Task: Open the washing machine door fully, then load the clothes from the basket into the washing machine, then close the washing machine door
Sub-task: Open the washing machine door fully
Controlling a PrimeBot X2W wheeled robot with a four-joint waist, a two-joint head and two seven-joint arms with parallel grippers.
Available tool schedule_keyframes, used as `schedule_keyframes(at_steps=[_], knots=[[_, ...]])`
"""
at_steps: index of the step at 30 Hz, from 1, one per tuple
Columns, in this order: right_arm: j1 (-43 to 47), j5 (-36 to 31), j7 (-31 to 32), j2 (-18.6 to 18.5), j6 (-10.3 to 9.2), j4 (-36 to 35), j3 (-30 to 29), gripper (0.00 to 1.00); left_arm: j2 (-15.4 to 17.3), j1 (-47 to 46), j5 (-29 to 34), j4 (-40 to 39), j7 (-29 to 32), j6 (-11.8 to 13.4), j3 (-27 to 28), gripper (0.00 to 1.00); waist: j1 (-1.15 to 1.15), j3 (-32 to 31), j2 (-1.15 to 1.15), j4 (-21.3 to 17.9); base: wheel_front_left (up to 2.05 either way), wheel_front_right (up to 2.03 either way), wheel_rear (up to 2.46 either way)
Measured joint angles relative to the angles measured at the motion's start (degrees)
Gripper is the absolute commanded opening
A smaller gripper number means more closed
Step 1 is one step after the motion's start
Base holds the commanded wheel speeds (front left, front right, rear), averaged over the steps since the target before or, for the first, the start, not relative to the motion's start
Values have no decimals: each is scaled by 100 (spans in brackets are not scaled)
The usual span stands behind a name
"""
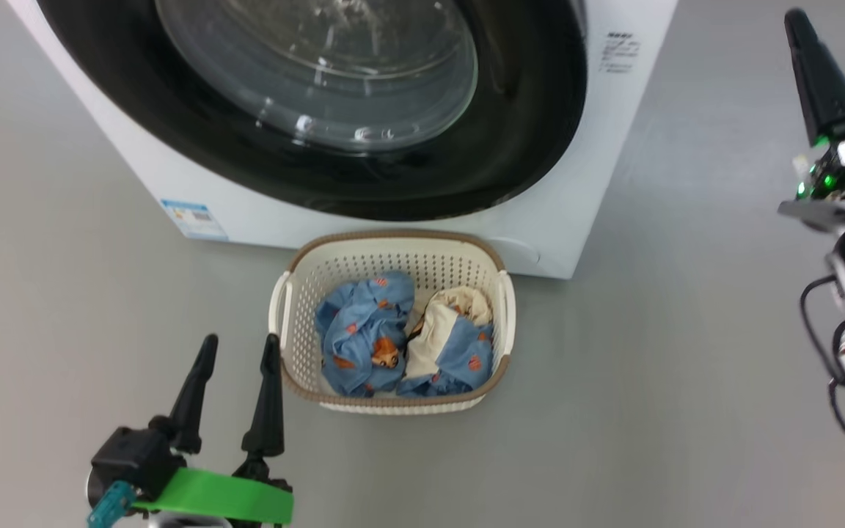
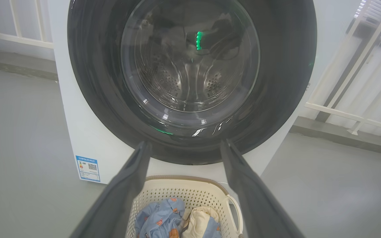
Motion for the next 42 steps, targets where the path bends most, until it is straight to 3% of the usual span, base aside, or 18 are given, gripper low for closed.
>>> schedule_keyframes(at_steps=[6, 21, 30, 42], knots=[[-541, 109, 832, -232, 0, 247, 145, 0, -7, -278, -70, 0, 0, 0, -172, 100, 0, 364, 0, 139, 0, 0, 0], [-1768, 626, 2695, -334, 0, 858, 71, 0, -26, -780, -265, -3, 0, 0, -413, 100, 0, 1226, 0, 442, 0, 0, 0], [-2329, 646, 3408, -322, 0, 1273, 127, 0, -36, -984, -378, -5, 0, 0, -504, 100, 0, 1580, 0, 578, 0, 0, 0], [-2776, 531, 3683, -209, 0, 1452, 141, 0, -43, -1190, -500, -9, 0, 0, -565, 100, 0, 1893, 0, 687, 0, 0, 0]])
